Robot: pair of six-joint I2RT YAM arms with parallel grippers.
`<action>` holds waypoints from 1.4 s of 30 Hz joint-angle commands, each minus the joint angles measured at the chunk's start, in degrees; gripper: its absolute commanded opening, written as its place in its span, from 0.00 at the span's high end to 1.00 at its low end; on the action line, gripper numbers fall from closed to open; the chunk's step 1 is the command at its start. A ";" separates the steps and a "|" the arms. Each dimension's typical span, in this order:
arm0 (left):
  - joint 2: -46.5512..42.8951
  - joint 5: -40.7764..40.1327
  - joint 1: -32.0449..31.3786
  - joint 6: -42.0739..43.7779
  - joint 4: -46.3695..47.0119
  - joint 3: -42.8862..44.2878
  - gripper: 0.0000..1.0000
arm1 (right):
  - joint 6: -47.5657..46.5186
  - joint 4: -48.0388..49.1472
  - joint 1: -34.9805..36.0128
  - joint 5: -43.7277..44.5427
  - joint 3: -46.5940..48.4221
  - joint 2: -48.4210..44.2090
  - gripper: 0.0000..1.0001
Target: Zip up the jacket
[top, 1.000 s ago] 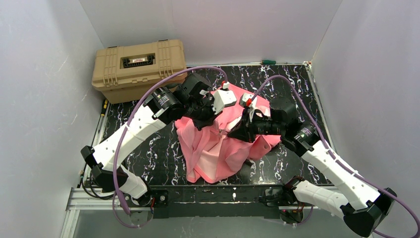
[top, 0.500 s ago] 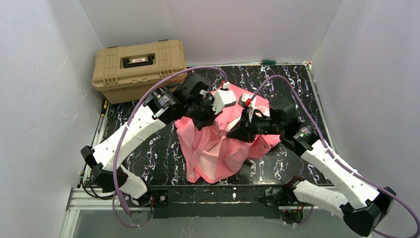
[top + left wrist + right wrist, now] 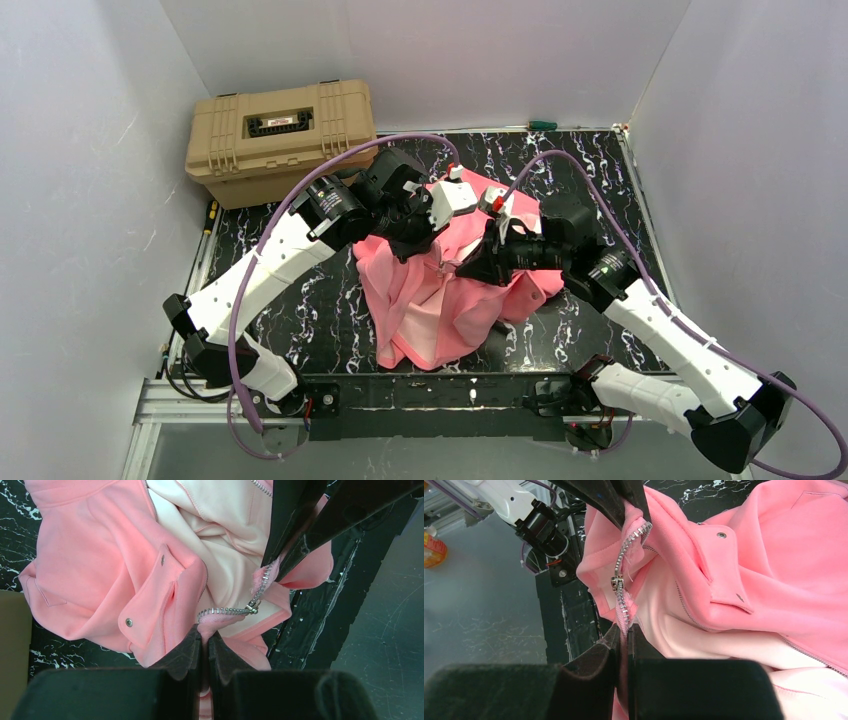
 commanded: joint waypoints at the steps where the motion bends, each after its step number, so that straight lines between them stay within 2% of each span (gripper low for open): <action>1: -2.21 -0.21 -0.31 0.45 0.21 0.85 1.00 | 1.05 3.67 -0.26 0.16 1.58 -0.06 0.99; 25: -2.62 -3.18 -1.80 2.67 0.41 -0.45 1.00 | 3.24 4.02 -0.26 -2.24 4.20 -0.20 0.99; 42: -2.68 -5.39 -3.47 4.16 0.82 -0.69 1.00 | 5.67 3.73 -0.72 2.75 3.12 -0.61 0.99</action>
